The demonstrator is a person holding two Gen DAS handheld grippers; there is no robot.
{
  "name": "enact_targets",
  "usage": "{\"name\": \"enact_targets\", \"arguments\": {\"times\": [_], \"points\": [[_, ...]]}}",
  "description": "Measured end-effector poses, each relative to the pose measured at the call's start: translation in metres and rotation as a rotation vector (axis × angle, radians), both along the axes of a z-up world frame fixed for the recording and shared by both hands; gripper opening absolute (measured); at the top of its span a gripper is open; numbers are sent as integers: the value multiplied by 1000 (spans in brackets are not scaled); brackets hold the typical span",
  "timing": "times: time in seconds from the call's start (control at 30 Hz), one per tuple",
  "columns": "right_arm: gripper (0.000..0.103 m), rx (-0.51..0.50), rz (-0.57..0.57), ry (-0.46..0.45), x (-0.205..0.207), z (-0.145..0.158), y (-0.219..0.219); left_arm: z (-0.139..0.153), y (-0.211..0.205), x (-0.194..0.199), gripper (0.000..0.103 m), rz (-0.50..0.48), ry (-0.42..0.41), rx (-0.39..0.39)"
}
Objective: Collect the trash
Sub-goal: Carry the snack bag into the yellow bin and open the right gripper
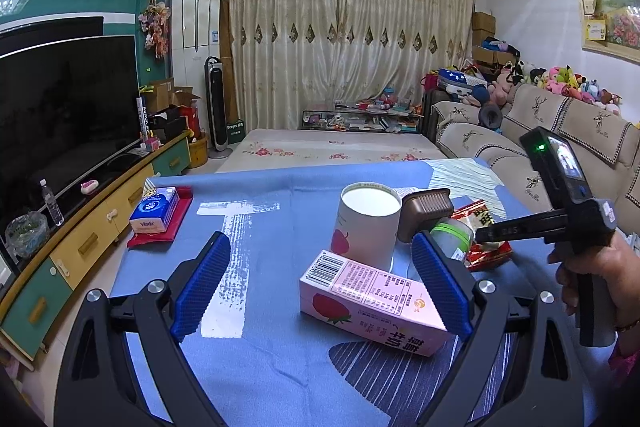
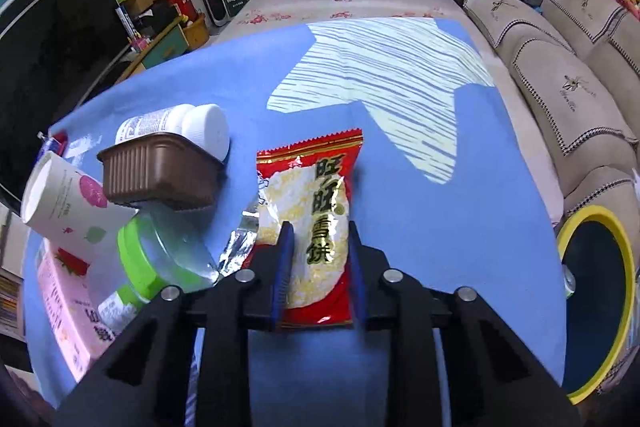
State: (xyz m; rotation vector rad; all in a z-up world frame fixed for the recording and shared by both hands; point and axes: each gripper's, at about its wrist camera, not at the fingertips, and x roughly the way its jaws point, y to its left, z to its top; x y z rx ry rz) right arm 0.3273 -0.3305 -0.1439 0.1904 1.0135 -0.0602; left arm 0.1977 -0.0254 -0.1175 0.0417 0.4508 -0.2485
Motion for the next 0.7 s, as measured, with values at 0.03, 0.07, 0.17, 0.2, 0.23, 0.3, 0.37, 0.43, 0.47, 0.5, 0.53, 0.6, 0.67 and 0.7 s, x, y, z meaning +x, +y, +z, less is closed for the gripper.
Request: {"name": "enact_targets", "arguments": {"times": [0.03,0.07,0.17,0.2,0.23,0.3,0.37,0.43,0.47,0.5,0.53,0.6,0.67,0.7], "points": [[18,13,0,-6,-3,1,-4,0,0,0,91,-1,0,0],[17,21,-2,-15,-6,2,-7,0,0,0,91,-1,0,2],[16,53,-3,-48,-19,7,-16,-2,-2,2,91,-2,4,8],[16,64,-6,-58,-23,10,-18,-3,-2,2,91,-3,4,9],[16,77,-5,-76,-29,15,-21,-3,-2,2,91,-3,5,10],[15,95,-3,-97,-39,23,-25,-3,-2,2,91,-3,5,9],[15,113,-5,-120,-52,30,-33,-4,-2,3,91,-4,5,7],[16,116,-12,-141,-65,37,-41,-4,-2,2,91,-5,4,6],[16,118,-18,-147,-69,38,-45,-4,-2,2,91,-6,4,6],[16,119,-27,-154,-75,39,-48,-4,-2,2,91,-6,4,6],[16,118,-40,-161,-81,41,-54,-4,-2,2,91,-6,4,6],[16,114,-71,-171,-91,42,-65,-4,-2,1,91,-7,6,3],[16,108,-109,-177,-99,43,-80,-5,-2,2,91,-9,10,2],[16,106,-137,-179,-104,42,-91,-5,-1,2,91,-10,12,-1]]}}
